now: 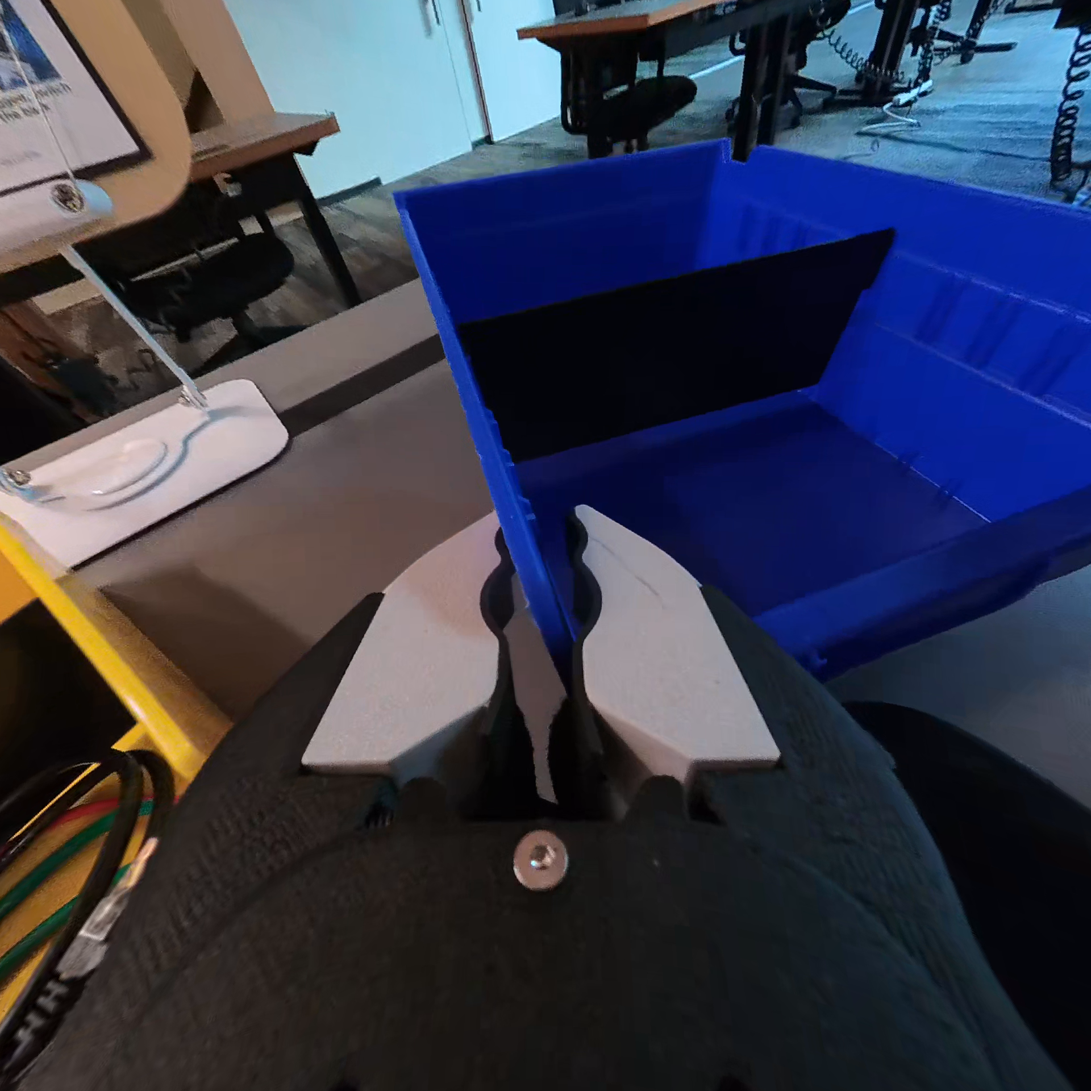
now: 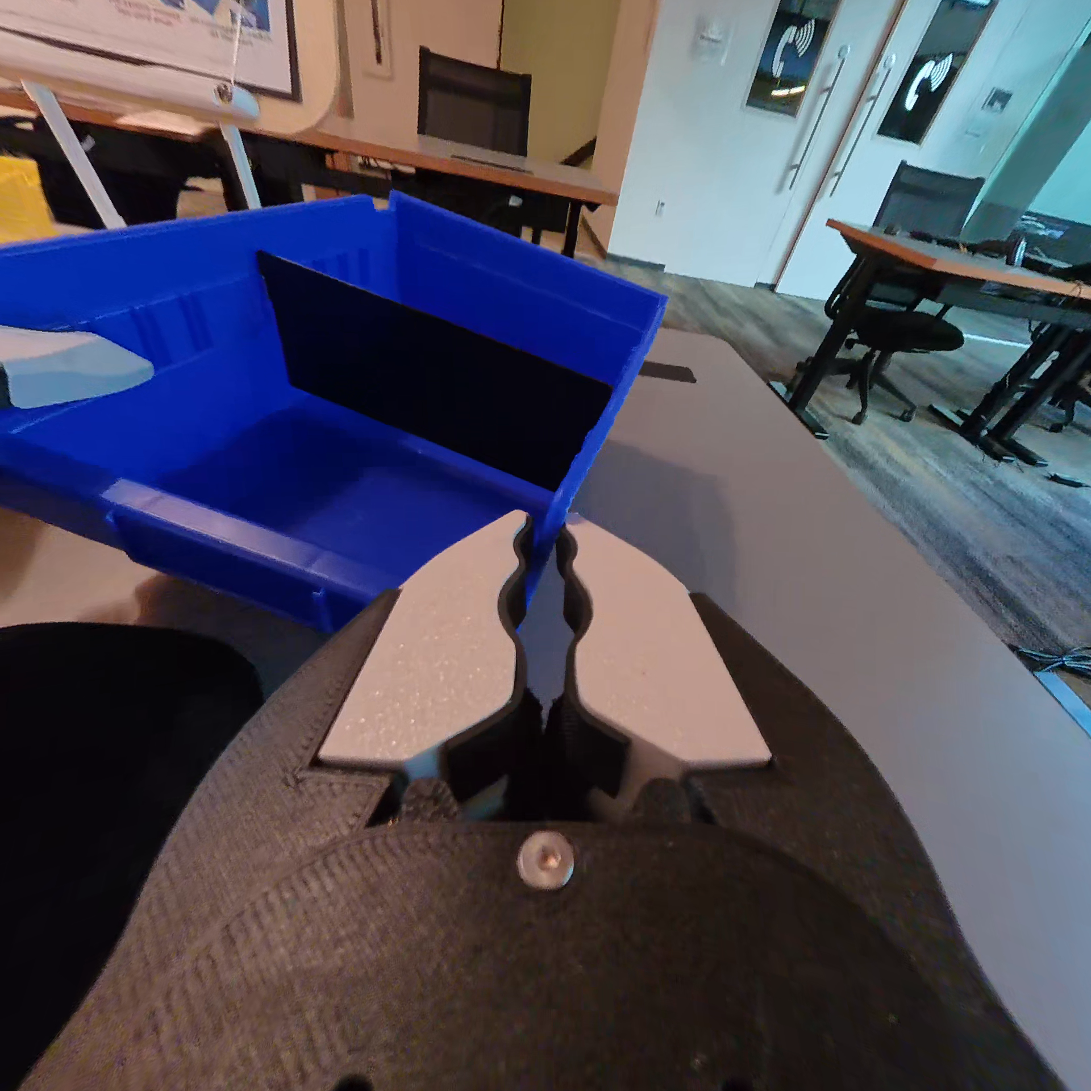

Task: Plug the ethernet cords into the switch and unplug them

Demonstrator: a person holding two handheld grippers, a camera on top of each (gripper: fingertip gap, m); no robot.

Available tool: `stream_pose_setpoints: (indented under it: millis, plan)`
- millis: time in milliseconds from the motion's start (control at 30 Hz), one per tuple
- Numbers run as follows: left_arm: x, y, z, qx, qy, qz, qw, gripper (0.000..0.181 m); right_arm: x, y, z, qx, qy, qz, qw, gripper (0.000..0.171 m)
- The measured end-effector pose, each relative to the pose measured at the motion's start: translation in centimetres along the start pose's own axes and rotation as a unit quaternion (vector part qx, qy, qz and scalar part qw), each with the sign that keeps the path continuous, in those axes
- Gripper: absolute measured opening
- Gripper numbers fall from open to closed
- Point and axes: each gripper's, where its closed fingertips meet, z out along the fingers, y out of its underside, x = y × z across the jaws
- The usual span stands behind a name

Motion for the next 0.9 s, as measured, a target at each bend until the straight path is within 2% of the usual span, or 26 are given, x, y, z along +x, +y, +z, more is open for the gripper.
stream_pose_setpoints:
  millis: [167,300,367,433,567,633,733,900]
  plan:
    - [0.2,0.9,0.7,-0.01,0.021,0.003,1.0,0.019,0.0,0.8,0.4,-0.012,-0.003,0.002,1.0,0.007]
    - [1.1,2.5,0.7,-0.055,0.094,-0.007,0.994,0.025,0.3,1.6,0.3,-0.047,-0.02,0.011,0.999,0.007]
    - [0.7,2.1,-0.2,-0.068,0.097,-0.018,0.993,0.044,0.3,1.6,0.2,-0.055,-0.031,0.022,0.998,0.012]
    - [-0.1,1.5,-1.9,-0.071,0.095,-0.004,0.993,0.054,0.7,0.9,-0.3,-0.05,-0.02,0.014,0.998,0.029]
    - [-2.7,0.8,-7.2,-0.041,0.074,0.087,0.993,0.05,-0.9,-2.1,-1.3,0.007,-0.047,-0.108,0.993,0.053]
    - [-4.5,1.8,-8.9,-0.054,0.072,0.14,0.986,0.044,-3.6,-2.7,-1.6,0.028,-0.099,-0.197,0.975,0.054]
    - [-5.2,4.8,-9.3,-0.128,0.145,0.154,0.969,0.042,-8.1,-1.2,-1.3,-0.016,-0.194,-0.261,0.945,0.057]
    - [-6.8,9.6,-7.7,-0.228,0.142,0.269,0.925,0.043,-11.3,1.8,0.3,-0.098,-0.256,-0.329,0.904,0.055]
